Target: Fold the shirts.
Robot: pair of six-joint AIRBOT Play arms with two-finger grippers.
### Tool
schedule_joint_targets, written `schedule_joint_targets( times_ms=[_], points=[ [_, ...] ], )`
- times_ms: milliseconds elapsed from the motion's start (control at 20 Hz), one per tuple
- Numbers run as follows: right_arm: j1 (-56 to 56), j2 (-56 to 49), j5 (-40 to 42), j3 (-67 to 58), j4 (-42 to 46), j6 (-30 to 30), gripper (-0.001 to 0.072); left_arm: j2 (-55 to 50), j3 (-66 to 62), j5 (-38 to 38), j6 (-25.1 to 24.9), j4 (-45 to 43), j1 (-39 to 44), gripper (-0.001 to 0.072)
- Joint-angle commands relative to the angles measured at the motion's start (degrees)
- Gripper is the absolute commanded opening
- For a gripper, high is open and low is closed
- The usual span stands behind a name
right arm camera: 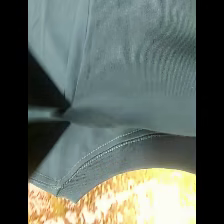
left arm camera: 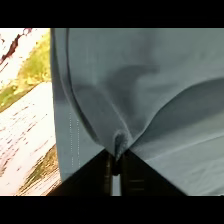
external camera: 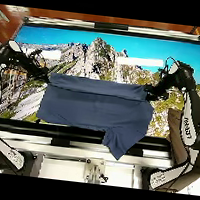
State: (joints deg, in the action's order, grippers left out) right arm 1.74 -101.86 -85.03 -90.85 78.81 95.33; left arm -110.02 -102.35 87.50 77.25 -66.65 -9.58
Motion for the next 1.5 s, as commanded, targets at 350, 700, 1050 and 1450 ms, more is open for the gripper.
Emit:
schedule_joint_targets(
  times_ms=[350,700,1050,1450],
  points=[
    [7.34,12.41,-14.82,0.61,7.52,-6.01,0.0497,8.22,1.11,11.96,3.32,0.63,-1.53,0.0439],
    [18.64,31.54,-4.07,26.23,0.66,-10.49,0.0497,30.73,43.60,-2.14,-9.14,7.21,-14.97,0.0603],
    [19.56,32.50,-1.66,28.24,-4.63,-9.66,0.0497,30.75,54.16,-5.16,-15.50,7.15,-19.12,0.0591],
    [19.56,32.50,-1.57,28.24,-4.68,-9.40,0.0497,30.64,56.02,-10.29,-16.17,7.30,-16.17,0.0538]
  ],
)
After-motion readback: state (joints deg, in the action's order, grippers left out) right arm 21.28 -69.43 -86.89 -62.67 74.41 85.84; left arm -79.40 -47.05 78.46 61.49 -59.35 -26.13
